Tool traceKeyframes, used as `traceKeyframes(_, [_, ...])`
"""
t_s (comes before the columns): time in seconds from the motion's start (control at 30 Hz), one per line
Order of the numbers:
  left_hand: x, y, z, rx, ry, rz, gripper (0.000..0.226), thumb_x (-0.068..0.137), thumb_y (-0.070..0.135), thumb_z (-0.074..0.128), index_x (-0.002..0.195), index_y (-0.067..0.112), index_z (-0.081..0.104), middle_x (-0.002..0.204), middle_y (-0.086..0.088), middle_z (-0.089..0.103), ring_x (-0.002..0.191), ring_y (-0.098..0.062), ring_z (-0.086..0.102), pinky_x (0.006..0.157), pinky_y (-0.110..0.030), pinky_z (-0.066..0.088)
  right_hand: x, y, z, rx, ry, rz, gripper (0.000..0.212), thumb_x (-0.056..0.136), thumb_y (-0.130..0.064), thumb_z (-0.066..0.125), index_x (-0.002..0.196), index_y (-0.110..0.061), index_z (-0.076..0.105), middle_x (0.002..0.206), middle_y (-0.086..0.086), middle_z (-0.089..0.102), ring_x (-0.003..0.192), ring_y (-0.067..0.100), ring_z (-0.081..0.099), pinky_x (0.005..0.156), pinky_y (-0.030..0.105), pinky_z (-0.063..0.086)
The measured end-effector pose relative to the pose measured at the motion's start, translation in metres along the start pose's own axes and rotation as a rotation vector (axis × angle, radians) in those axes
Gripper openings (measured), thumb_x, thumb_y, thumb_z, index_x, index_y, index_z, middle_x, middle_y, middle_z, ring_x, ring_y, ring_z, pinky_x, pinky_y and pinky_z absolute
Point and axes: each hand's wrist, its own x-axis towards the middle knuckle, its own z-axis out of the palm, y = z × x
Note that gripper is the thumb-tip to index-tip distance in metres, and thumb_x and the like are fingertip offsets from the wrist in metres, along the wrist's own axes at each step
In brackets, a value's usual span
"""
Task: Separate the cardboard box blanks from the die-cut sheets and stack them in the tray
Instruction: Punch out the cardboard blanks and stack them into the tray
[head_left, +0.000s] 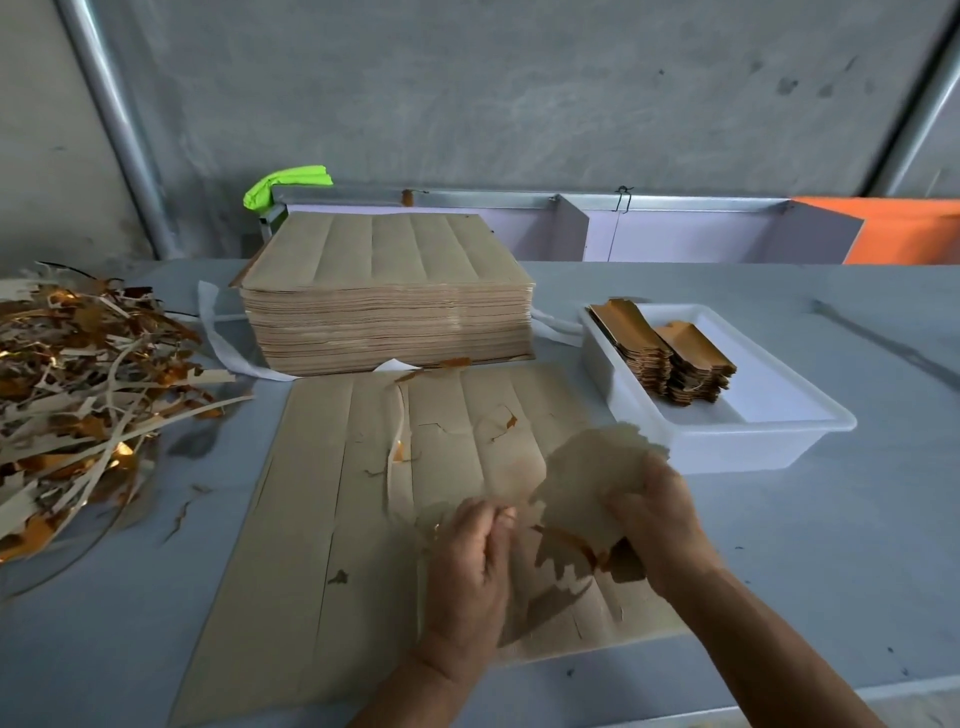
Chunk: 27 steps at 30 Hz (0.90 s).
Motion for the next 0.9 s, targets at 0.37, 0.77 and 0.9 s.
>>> traceKeyframes(0.37, [-0.016,0.025,-0.027,-0.021,-0.403,-0.023,0.05,0.074,0.064,0.06,0.108,0.028,0.062,0.091,0.014,0.062,0.063,-0.001,0.048,0.06,-0.02,0.044,0.008,0.002,0.024,0.124,0.214,-0.134,0.032,0.091,-0.004,0.052,0.108,-0.025,0.036,0.099,-0.004,0.047,0.1,0.024,0.049,0.076,0.045,0.052])
traceKeyframes(0.77, [-0.004,0.022,-0.065,-0.585,-0.097,-0.289,0.038,0.085,0.039,0.05,0.054,0.02,0.064,0.089,0.001,0.073,0.061,-0.014,0.053,0.047,-0.018,0.035,0.03,-0.011,-0.02,0.286,0.398,-0.07,0.049,0.09,0.003,0.048,0.13,-0.024,0.037,0.114,0.002,0.041,0.094,0.028,0.051,0.04,0.034,0.052])
traceKeyframes(0.9, [0.015,0.021,-0.09,-1.075,0.027,-0.443,0.039,0.085,0.034,0.044,0.051,0.018,0.056,0.098,-0.012,0.072,0.084,-0.021,0.064,0.054,-0.022,0.045,0.018,-0.003,-0.018,0.07,0.114,-0.246,0.067,0.091,0.008,0.043,0.138,-0.038,0.03,0.116,-0.006,0.045,0.101,0.025,0.051,0.067,0.046,0.054])
